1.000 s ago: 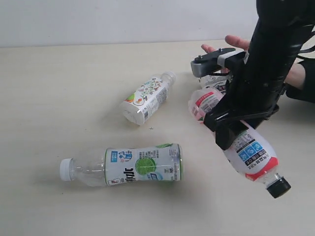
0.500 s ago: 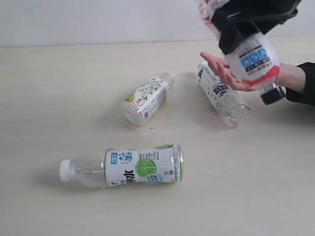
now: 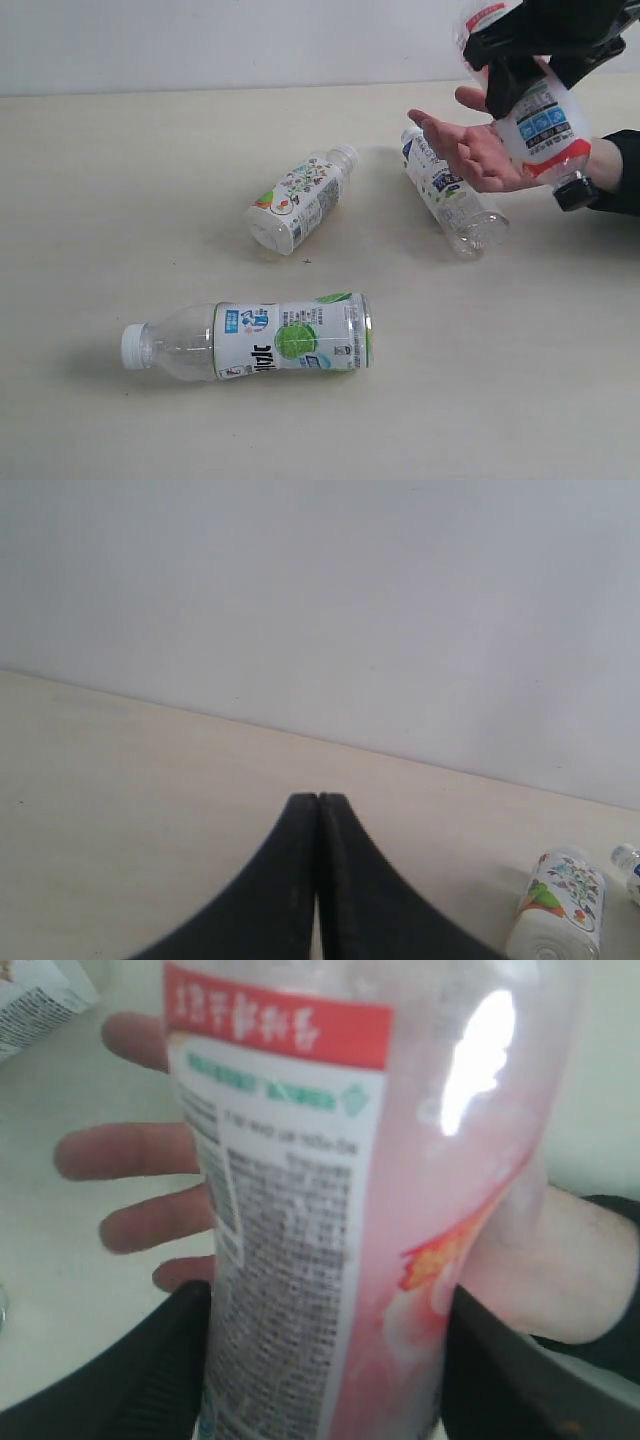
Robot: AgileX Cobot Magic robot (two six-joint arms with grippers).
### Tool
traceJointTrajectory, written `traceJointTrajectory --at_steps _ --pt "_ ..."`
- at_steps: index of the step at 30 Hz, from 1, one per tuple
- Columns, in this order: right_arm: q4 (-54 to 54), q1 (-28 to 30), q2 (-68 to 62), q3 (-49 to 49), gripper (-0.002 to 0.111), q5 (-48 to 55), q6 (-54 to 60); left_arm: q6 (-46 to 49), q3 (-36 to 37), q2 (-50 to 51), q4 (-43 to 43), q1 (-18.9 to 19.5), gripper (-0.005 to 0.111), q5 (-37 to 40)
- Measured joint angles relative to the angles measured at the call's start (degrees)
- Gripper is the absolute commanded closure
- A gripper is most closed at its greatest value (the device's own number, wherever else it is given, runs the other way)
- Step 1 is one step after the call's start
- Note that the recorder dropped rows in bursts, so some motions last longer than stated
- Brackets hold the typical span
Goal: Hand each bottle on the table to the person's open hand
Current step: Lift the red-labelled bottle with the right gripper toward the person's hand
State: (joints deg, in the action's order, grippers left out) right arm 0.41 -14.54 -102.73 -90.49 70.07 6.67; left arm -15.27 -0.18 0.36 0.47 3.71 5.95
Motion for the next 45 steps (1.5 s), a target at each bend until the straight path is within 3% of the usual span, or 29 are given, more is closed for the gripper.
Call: traceJointTrajectory --at_steps 11,31,34,42,45 --pt "-0.4 0.0 -8.2 0.0 0.108 -0.2 -0.5 0.0 0.0 0.0 0.0 0.0 0.104 0.0" --pt "-0.4 0.0 -8.3 -0.1 0.107 -1.4 -0.5 0.0 0.0 0.0 0.0 0.0 0.104 0.0" --pt "-0.4 0.0 -8.3 -0.1 0.095 -1.4 -0.5 0.0 0.0 0.0 0.0 0.0 0.104 0.0" --pt "-0.1 0.0 -8.3 -0.1 0.045 -1.1 -0.7 0.0 0.0 0.0 0.0 0.0 0.104 0.0" --pt "-0.1 0.0 -8.3 -0.1 0.034 -1.1 -1.8 0.0 0.0 0.0 0.0 0.0 0.104 0.0"
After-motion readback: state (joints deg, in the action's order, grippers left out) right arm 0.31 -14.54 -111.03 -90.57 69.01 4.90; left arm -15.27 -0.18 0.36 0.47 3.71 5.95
